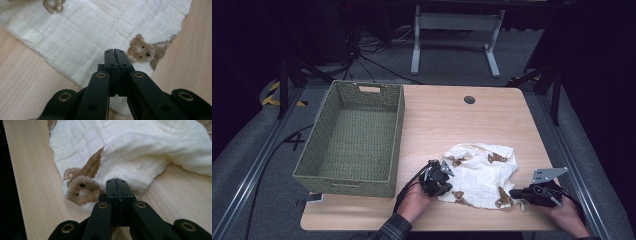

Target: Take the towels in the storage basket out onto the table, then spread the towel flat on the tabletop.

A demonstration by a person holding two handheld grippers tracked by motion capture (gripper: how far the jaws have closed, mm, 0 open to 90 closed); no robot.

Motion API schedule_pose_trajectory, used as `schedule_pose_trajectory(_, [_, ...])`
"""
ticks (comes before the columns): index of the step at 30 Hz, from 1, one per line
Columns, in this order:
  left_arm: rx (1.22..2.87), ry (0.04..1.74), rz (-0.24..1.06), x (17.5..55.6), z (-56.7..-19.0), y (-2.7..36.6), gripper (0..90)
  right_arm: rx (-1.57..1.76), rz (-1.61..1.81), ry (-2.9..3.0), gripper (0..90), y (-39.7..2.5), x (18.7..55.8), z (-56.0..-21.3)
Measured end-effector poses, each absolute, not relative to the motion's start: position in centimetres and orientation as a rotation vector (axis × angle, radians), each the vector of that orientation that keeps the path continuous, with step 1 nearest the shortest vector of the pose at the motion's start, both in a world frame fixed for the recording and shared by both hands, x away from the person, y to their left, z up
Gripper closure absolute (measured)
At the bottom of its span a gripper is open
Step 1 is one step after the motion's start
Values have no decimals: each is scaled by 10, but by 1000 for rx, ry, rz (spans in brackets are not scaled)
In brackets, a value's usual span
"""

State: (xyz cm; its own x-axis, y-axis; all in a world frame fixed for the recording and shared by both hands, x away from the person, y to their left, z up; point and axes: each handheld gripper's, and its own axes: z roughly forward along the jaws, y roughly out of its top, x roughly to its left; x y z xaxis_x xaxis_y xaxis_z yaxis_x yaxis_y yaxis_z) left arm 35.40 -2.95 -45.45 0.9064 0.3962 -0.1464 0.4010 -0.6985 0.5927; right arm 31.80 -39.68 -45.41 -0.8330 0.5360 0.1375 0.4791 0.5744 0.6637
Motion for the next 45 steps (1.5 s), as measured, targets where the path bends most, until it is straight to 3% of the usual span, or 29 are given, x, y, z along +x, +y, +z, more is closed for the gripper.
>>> schedule_pose_trajectory(18, [2401, 552, -125, 320, -458, -10, 882, 914, 1097, 2723, 895, -411, 289, -453])
schedule_pose_trajectory(22, [2373, 556, -117, 323, -453, -9, 847, 913, 1105, 2695, 847, -411, 294, -451])
schedule_pose_trajectory(27, [2355, 598, -66, 335, -446, -11, 797, 933, 1128, 2654, 814, -411, 303, -446])
schedule_pose_trajectory(45, [2271, 746, 66, 402, -424, -19, 779, 904, 1173, 2587, 752, -403, 353, -430])
